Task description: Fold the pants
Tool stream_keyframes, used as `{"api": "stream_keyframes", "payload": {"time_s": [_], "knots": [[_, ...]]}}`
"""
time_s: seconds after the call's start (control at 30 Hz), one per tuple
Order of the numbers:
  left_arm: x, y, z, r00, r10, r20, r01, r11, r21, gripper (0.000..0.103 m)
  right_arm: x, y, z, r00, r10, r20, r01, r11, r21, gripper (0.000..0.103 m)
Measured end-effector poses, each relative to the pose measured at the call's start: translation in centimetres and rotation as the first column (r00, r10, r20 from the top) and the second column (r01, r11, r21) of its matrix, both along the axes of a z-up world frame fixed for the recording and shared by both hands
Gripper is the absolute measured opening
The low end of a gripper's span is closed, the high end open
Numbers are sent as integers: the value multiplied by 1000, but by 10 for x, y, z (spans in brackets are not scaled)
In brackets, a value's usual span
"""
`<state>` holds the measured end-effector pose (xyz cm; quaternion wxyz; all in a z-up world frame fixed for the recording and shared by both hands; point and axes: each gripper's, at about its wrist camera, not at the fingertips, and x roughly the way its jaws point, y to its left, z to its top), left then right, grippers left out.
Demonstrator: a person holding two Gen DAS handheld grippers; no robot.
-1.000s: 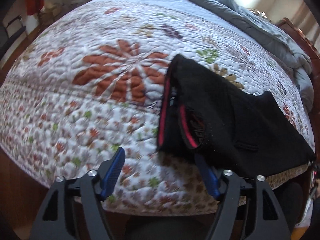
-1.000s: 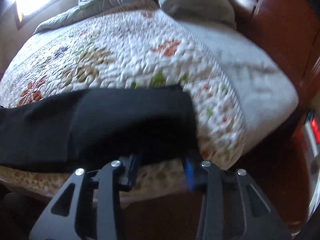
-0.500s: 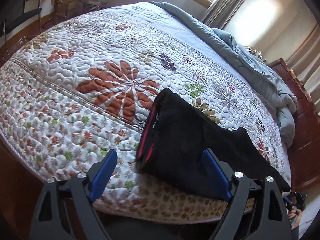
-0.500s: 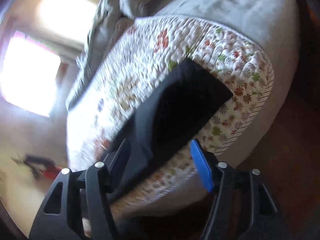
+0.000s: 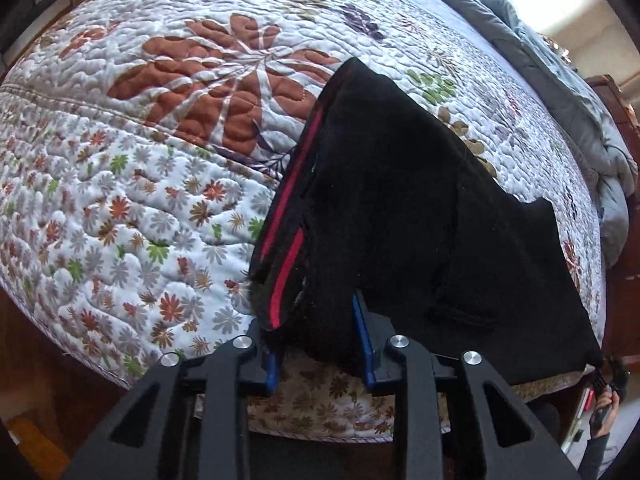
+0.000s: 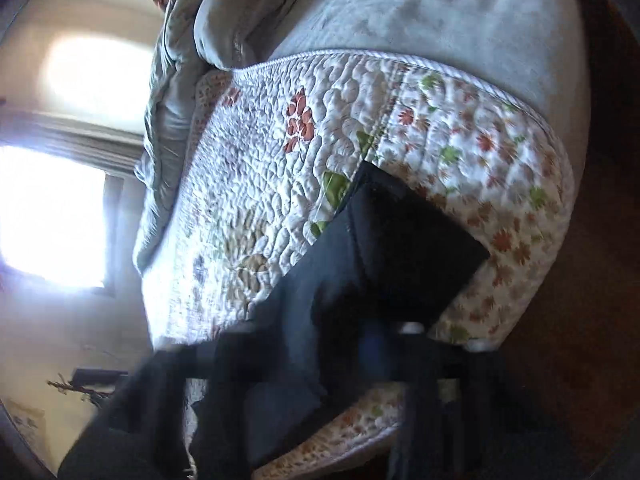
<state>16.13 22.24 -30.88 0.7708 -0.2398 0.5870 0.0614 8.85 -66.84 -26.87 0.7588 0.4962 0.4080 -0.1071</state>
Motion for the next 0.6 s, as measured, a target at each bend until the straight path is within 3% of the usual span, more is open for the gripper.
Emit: {"api": "stream_keyframes", "payload": {"time_s": [0.17, 0.23, 0.3, 0.33, 0.4, 0.43, 0.5, 0.6], "knots": [[5, 2, 1, 1000, 15, -17, -15, 1000, 4, 26, 35, 14, 33, 994, 104, -15, -105, 981, -161, 5], [5, 3, 1, 1000, 16, -11, -16, 1000, -1, 26, 43, 25, 71, 985, 163, 63, -142, 957, -252, 5], [3, 6, 2, 1000, 9, 11, -9, 1000, -9, 26, 33, 36, 108, 953, 219, 209, -137, 928, -348, 5], [0, 8, 3, 1000, 3, 21, -3, 1000, -11, 26, 27, 35, 109, 950, 210, 229, -120, 927, -355, 5], [-4, 11, 1, 999, -6, 42, 7, 1000, -21, 26, 15, 21, 84, 965, 160, 206, -91, 947, -309, 5], [-5, 12, -1, 999, -4, 46, 5, 1000, -30, 27, 9, 6, 44, 987, 104, 126, -69, 965, -254, 5], [-6, 15, -3, 999, 3, 44, -1, 999, -47, 28, 1, -12, -20, 998, 58, -10, -59, 987, -150, 5], [-6, 13, -1, 999, -20, 33, 21, 999, -30, 29, -14, -22, -58, 999, 23, -34, -26, 996, -83, 7]]}}
